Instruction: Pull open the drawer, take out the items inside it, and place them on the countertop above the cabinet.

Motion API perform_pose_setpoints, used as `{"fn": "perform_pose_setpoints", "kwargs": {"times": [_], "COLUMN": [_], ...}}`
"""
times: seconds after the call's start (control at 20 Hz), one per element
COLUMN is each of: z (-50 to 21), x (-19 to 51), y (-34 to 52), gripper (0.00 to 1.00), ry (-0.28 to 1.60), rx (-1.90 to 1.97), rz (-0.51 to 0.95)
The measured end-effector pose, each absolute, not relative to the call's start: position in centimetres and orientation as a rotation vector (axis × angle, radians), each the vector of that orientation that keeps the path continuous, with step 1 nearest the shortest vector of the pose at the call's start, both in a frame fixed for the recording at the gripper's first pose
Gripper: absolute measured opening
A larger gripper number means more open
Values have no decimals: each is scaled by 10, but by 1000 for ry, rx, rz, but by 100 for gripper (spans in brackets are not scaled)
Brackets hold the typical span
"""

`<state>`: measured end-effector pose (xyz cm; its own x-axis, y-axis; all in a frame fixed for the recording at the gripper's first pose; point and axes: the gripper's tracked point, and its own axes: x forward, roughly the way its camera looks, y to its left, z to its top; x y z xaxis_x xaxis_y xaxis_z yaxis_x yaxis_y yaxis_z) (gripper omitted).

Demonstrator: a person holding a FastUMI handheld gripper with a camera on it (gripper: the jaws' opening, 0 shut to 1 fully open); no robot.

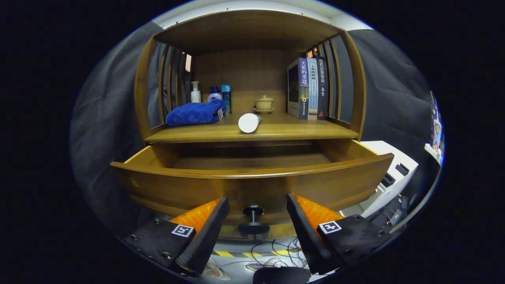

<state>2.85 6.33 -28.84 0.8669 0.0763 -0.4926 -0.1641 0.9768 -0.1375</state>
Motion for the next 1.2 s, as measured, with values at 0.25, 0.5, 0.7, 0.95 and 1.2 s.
{"fn": "perform_pose_setpoints", "kwargs": {"times": [0.25,0.5,0.7,0.95,1.2], "z": [-290,-294,-297,-300,-302], "x": [49,69,89,115,132], "y": [67,72,76,80,84], "gripper": [100,100,100,100,99], "ry": [483,477,469,466,465], "rx": [-210,-208,-210,-211,-212], "rz": [127,122,118,118,117]}}
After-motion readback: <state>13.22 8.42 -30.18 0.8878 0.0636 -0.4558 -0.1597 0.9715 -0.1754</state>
